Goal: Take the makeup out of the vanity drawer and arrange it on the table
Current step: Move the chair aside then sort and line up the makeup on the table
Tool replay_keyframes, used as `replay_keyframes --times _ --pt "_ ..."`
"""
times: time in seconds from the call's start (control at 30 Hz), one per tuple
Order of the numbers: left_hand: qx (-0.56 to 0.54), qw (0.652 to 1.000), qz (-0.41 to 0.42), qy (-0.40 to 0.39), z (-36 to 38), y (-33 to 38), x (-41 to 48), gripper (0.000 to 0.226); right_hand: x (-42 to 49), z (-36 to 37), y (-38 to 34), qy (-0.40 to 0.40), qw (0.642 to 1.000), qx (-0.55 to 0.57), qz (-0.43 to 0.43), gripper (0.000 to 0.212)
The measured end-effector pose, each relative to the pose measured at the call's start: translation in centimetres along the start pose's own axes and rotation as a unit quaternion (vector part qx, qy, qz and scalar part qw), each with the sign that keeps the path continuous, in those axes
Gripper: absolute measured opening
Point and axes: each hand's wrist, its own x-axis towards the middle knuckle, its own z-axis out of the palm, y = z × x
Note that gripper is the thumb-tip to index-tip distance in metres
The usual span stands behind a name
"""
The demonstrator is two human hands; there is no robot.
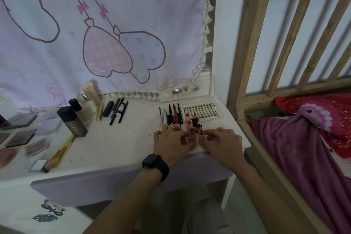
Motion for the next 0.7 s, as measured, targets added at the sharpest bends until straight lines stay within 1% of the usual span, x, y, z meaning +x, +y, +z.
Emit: replay_keyframes --times 0.17,0.3,0.4,0.47,0.5,0.57,0.63,0.7 --pt "-0.021 1.0 -0.01 0.003 -0.9 -0.1 -0.3 0.044 -0.3 -0.7 -0.2 -0.012 1.0 0.026 0.003 0.035" --pt "-0.062 0.997 -0.021 0.029 -2.3 -1.0 -1.0 0.037 -1.2 -2.6 -1.1 -0.039 0.993 0.106 0.041 0.044" --pt "-0.084 0.994 -0.023 0.06 -3.2 -2.9 -1.9 0.029 -3.4 -3.6 -2.4 0.019 0.99 0.133 0.039 0.031" --pt "-0.095 0.992 -0.041 0.075 -3.8 -4.7 -2.5 0.027 -4.9 -3.7 -4.1 0.03 0.989 0.143 0.037 0.021" --pt "-0.097 0.991 -0.055 0.076 -4.1 -5.5 -2.6 0.026 -5.5 -3.6 -5.1 0.023 0.988 0.151 0.029 0.018" --pt "-0.097 0.988 -0.093 0.074 -4.5 -7.8 -3.0 0.026 -6.2 -2.6 -7.4 0.0 0.989 0.142 -0.028 0.014" --pt "-0.088 0.985 -0.131 0.065 -4.8 -10.2 -3.3 0.027 -6.4 -0.6 -9.3 -0.016 0.989 0.088 -0.115 0.012" --pt "-0.073 0.983 -0.163 0.05 -5.0 -12.6 -3.6 0.029 -6.0 1.7 -11.0 -0.041 0.984 0.055 -0.162 0.013"
